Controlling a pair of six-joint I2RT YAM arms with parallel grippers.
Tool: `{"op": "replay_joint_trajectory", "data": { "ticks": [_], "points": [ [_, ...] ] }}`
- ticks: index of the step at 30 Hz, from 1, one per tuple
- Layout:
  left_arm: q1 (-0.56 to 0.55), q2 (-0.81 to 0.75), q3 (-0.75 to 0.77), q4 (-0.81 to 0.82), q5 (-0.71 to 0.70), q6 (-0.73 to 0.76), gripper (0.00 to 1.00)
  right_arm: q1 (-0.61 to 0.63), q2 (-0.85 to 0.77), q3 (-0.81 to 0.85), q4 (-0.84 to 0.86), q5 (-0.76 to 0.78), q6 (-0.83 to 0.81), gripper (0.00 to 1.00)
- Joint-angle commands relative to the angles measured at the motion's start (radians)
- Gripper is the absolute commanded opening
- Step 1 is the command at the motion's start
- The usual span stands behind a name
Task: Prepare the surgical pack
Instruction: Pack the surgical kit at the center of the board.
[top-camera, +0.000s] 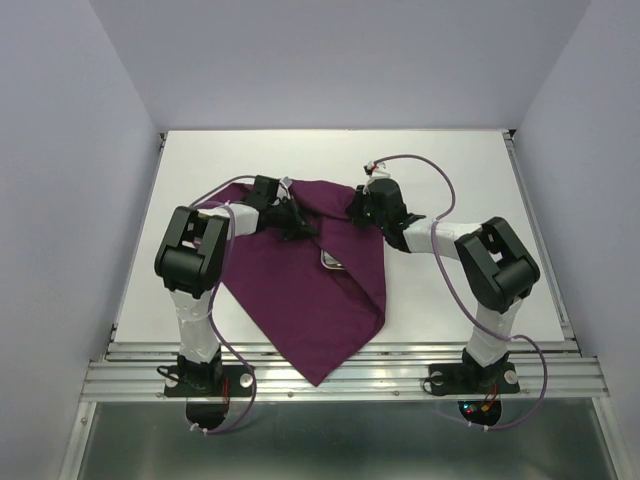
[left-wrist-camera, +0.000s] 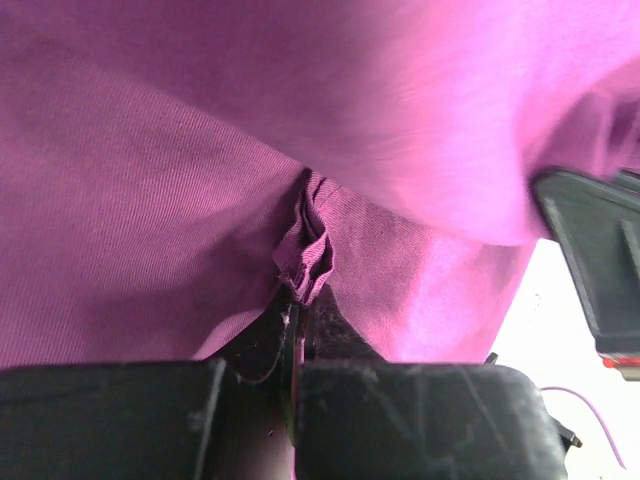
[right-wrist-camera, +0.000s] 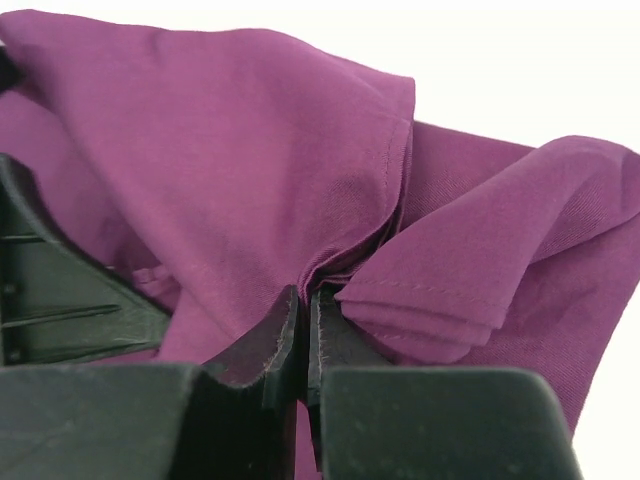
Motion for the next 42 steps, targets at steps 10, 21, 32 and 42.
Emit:
{"op": "replay_joint_trajectory", "data": {
  "ticks": [10,21,32,42],
  "points": [
    [0.0,-0.103,-0.049,-0.087,-0.065,0.027,0.35,0.011,0.064,-0.023,0.05,0.013,0.062,0.01],
    [0.0,-0.311,-0.115,-0.3,-0.14,0.141,0.46,0.011,0.042,-0.025,0.056,-0.005,0.061,0.01],
    [0.073,-0.312,0.193,-0.406,-0.283,0.204,0.46,0.011,0.025,-0.029,0.06,-0.057,0.046,0.01],
    [0.155,0.125,0.825,-0.668,-0.292,0.403,0.91,0.011,0.042,-0.012,0.053,-0.08,0.05,0.01]
  ]
}}
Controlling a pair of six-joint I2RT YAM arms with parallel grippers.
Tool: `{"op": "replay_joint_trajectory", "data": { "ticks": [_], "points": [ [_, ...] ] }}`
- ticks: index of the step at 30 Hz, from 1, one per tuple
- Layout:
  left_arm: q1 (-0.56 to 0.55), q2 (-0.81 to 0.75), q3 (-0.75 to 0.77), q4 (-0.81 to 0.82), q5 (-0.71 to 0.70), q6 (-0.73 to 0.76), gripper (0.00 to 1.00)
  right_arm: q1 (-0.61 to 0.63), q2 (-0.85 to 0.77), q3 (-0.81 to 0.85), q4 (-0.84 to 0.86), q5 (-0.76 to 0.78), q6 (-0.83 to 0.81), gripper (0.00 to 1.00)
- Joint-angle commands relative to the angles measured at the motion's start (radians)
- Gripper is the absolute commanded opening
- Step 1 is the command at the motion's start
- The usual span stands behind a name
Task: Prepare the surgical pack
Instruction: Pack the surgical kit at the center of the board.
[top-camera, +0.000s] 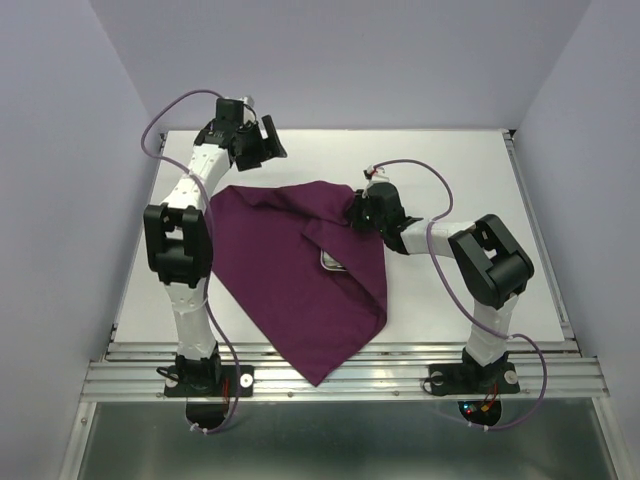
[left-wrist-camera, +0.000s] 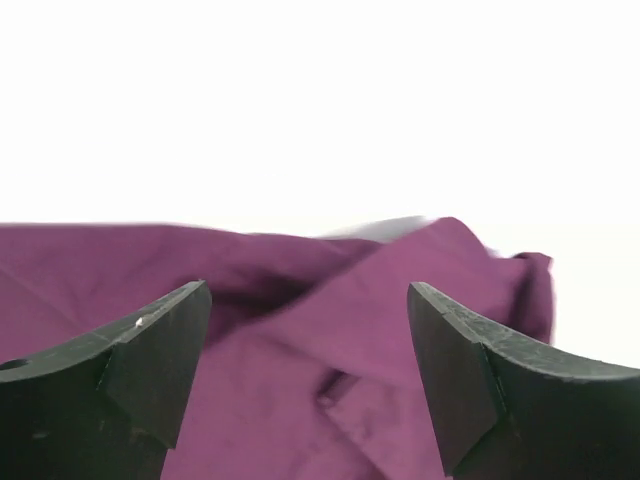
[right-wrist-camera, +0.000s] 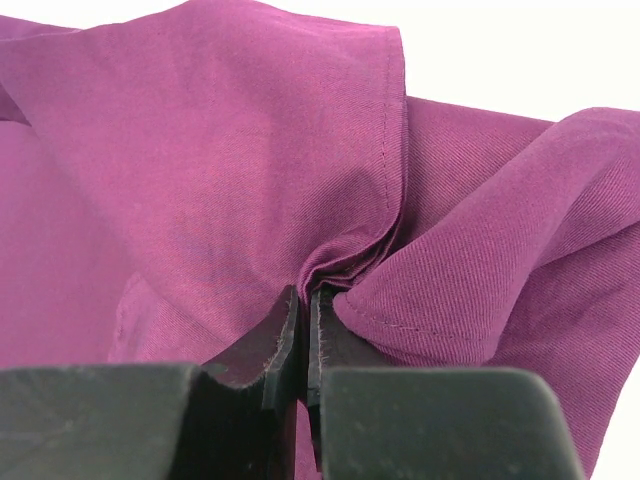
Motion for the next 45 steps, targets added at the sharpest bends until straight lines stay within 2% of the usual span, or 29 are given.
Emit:
{"op": "replay_joint_trajectory", "data": {
  "ticks": [1,5,7,12,15,16,18,19,22,23,25,29,31,36,38,39,40,43,45],
  "points": [
    [-0.001,0.119,0.194,-0.174,0.001,0.146,0.93,0.011,-0.001,0.005,0.01,-0.063,0.009,0.01],
    [0.002,0.25,0.299,-0.247,0.069,0.197,0.93,0.011,0.008,0.011,0.01,-0.073,0.011,0.01],
    [0.002,0.28,0.299,-0.245,0.139,0.199,0.93,0.011,0.009,0.013,0.008,-0.073,0.012,0.01],
    [0.0,0.242,0.201,-0.172,0.282,0.188,0.91,0.011,0.019,0.024,-0.001,-0.081,0.007,0.01],
    [-0.003,0.225,0.155,-0.152,0.348,0.185,0.82,0.011,0.026,0.036,-0.003,-0.083,0.009,0.01],
    [-0.004,0.218,0.138,-0.144,0.353,0.182,0.82,0.011,0.026,0.037,-0.003,-0.08,0.009,0.01],
    [-0.008,0.204,0.088,-0.132,0.359,0.173,0.72,0.011,0.028,0.042,-0.004,-0.08,0.011,0.01],
    [-0.011,0.182,0.068,-0.11,0.379,0.16,0.62,0.011,0.029,0.045,-0.006,-0.08,0.011,0.01],
    [-0.015,0.121,-0.029,-0.04,0.425,0.134,0.44,0.011,0.026,0.045,-0.006,-0.08,0.012,0.01],
    [-0.015,0.107,-0.064,-0.027,0.434,0.121,0.32,0.011,0.023,0.045,-0.007,-0.075,0.012,0.01],
    [-0.017,0.07,-0.093,-0.003,0.461,0.11,0.18,0.011,0.019,0.042,-0.009,-0.072,0.011,0.01],
    [-0.021,0.007,-0.171,0.014,0.483,0.097,0.03,0.011,0.006,0.044,-0.01,-0.064,0.012,0.01],
    [-0.026,-0.035,-0.223,0.038,0.5,0.082,0.03,0.011,0.005,0.048,-0.013,-0.072,0.012,0.01],
    [-0.052,-0.118,-0.308,0.045,0.472,0.094,0.08,0.011,-0.004,0.077,-0.04,-0.092,0.007,0.16],
    [-0.064,-0.137,-0.336,0.042,0.442,0.113,0.13,0.011,-0.027,0.079,-0.047,-0.095,0.004,0.35],
    [-0.075,-0.152,-0.362,0.036,0.422,0.117,0.14,0.011,-0.039,0.082,-0.05,-0.1,0.0,0.52],
    [-0.083,-0.158,-0.372,0.036,0.388,0.123,0.16,0.011,-0.061,0.085,-0.062,-0.103,-0.002,0.58],
    [-0.103,-0.18,-0.417,0.042,0.354,0.128,0.18,0.011,-0.093,0.091,-0.076,-0.118,-0.017,0.62],
    [-0.109,-0.187,-0.448,0.046,0.359,0.13,0.29,0.011,-0.122,0.094,-0.09,-0.135,-0.026,0.63]
  ]
}}
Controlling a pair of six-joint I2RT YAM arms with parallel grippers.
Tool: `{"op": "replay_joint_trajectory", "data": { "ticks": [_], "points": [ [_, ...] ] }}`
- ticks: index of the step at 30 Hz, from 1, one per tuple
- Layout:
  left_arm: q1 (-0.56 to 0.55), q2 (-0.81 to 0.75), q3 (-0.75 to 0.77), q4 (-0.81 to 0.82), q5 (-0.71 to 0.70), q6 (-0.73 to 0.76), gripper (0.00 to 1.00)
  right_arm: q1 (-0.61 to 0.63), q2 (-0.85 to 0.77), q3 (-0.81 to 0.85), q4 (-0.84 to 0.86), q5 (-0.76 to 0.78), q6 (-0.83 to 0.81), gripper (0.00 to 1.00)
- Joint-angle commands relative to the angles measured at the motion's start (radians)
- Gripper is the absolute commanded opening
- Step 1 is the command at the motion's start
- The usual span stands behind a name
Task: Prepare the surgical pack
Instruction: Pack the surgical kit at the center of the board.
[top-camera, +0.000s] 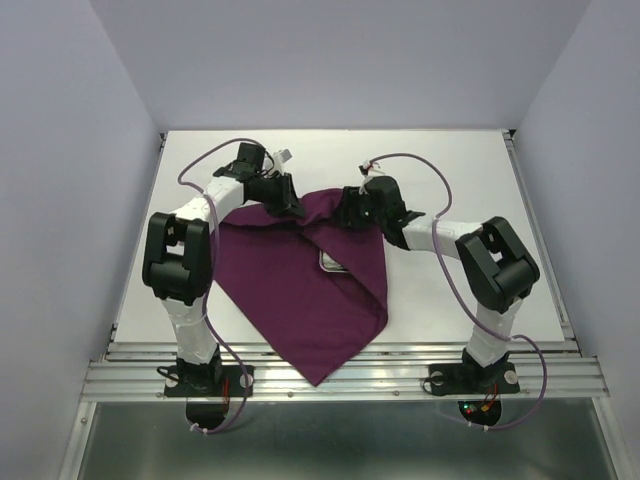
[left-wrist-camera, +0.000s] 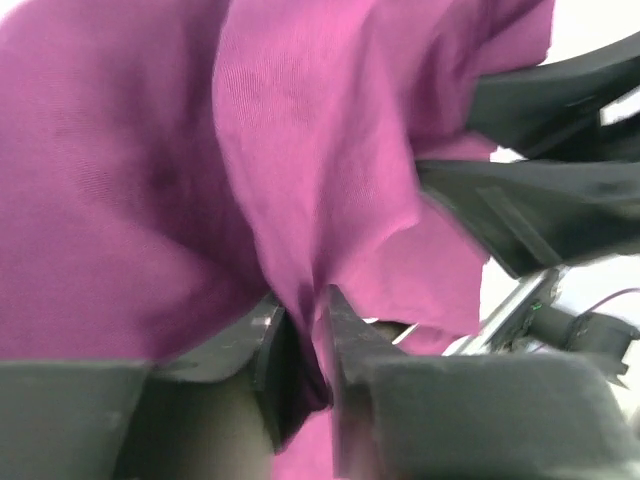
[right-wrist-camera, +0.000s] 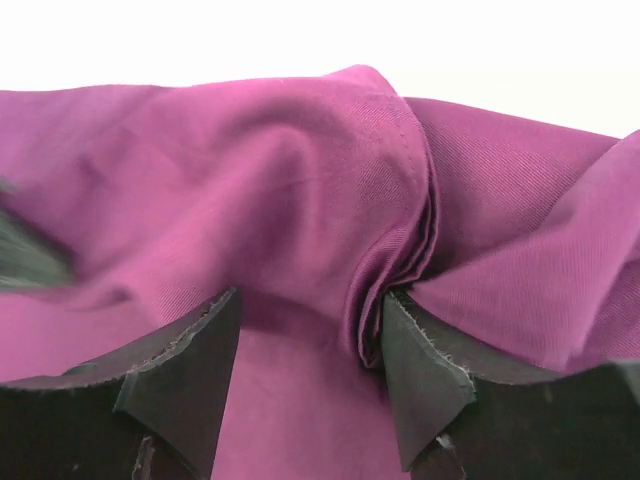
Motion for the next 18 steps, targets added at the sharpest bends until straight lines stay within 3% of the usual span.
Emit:
{"op": "replay_joint_trajectory", "data": {
  "ticks": [1,5,8,11,18],
  "points": [
    [-0.024,-0.07,-0.049,-0.002,-0.017,0.025,0.4,0.009,-0.1,0.047,-0.016,-0.049,-0.024,0.63],
    [-0.038,-0.087,-0.07,-0.007,-0.034,0.036,0.57,0.009,-0.142,0.037,-0.028,-0.095,-0.033,0.63],
    [-0.042,-0.104,-0.089,-0.004,-0.04,0.034,0.62,0.009,-0.166,0.015,-0.019,-0.128,-0.042,0.64],
    [-0.044,-0.127,-0.116,-0.007,-0.057,0.032,0.66,0.009,-0.172,0.011,-0.041,-0.159,-0.061,0.63],
    [-0.044,-0.191,-0.151,-0.037,-0.078,0.048,0.65,0.009,-0.231,-0.052,-0.114,-0.263,-0.151,0.6]
  ]
}}
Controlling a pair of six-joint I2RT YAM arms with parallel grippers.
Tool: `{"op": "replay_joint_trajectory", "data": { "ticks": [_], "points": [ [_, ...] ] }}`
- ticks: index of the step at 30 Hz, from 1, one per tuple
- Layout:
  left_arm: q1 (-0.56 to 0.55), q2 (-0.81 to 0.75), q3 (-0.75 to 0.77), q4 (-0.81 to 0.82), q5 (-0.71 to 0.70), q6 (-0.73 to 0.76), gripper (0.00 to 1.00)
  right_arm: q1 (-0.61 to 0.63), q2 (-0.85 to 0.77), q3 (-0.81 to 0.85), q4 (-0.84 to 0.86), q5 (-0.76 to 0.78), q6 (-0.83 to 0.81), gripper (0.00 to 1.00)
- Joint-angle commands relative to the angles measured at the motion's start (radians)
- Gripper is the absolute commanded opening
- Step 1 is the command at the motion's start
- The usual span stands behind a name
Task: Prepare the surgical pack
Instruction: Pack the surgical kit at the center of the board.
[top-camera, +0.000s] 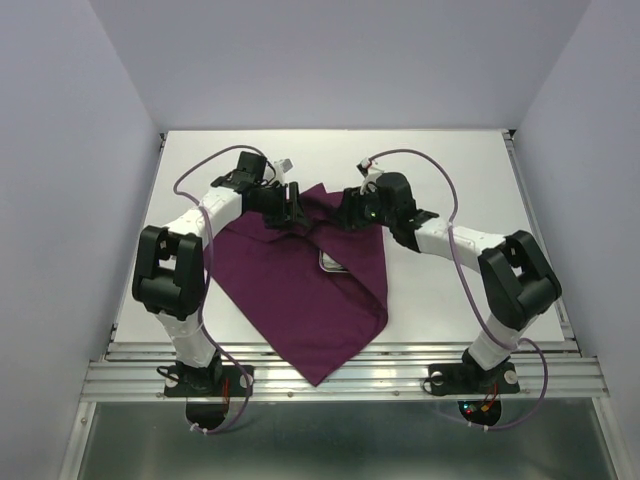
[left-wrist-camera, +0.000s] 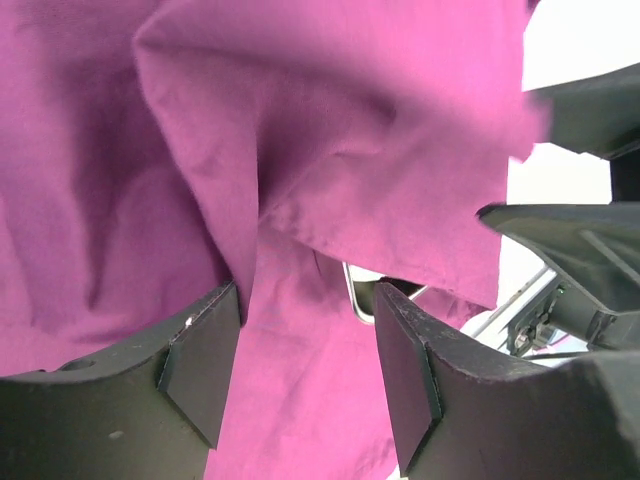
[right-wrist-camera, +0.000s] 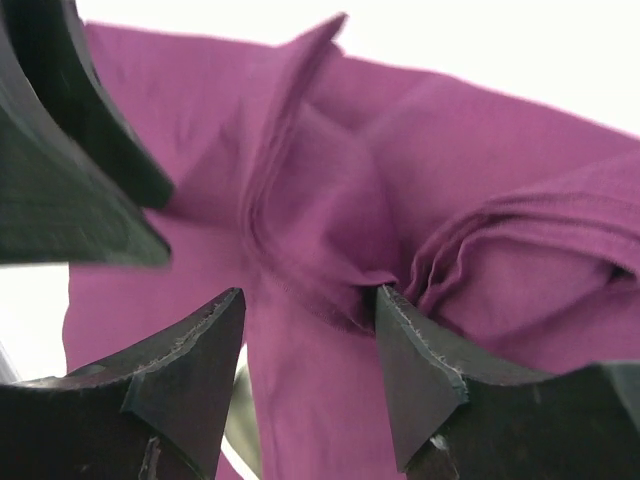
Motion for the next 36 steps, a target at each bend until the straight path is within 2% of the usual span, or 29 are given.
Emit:
{"op": "replay_joint_trajectory", "data": {
  "ticks": [1,9,11,13,17,23,25,26,33,36],
  "points": [
    [-0.002,-0.1,-0.024,-0.031,-0.023,0.023,0.65,0.009,-0.084,-0.033,-0.064,-0.092,-0.086,0.59],
    [0.029,-0.255,-0.016,-0.039,-0.066,0.002,0.64,0.009,-0.139,-0.078,-0.205,-0.094,-0.152,0.57],
    [0.04,-0.265,-0.007,-0.013,-0.064,-0.033,0.68,0.009,-0.182,-0.097,-0.203,-0.08,-0.159,0.56],
    [0.041,-0.24,0.022,0.0,-0.075,-0.052,0.72,0.009,-0.219,-0.114,-0.209,-0.057,-0.159,0.57],
    [0.04,-0.162,0.087,0.036,-0.15,-0.061,0.74,0.009,-0.291,-0.148,-0.187,0.033,-0.131,0.59],
    [0.008,-0.076,0.193,-0.008,-0.246,-0.093,0.75,0.009,-0.435,-0.24,-0.16,0.357,-0.025,0.64],
    [-0.022,-0.076,0.197,-0.005,-0.279,-0.127,0.83,0.009,-0.493,-0.279,-0.16,0.438,-0.01,0.71],
    [-0.031,-0.076,0.199,0.0,-0.306,-0.156,0.91,0.009,-0.525,-0.293,-0.169,0.475,-0.002,0.75],
    [-0.052,-0.027,0.263,0.03,-0.339,-0.216,0.93,0.009,-0.59,-0.303,-0.232,0.527,-0.007,0.79],
    [-0.072,0.031,0.312,-0.015,-0.372,-0.225,0.88,0.009,-0.604,-0.316,-0.237,0.528,0.001,0.8]
  ]
}}
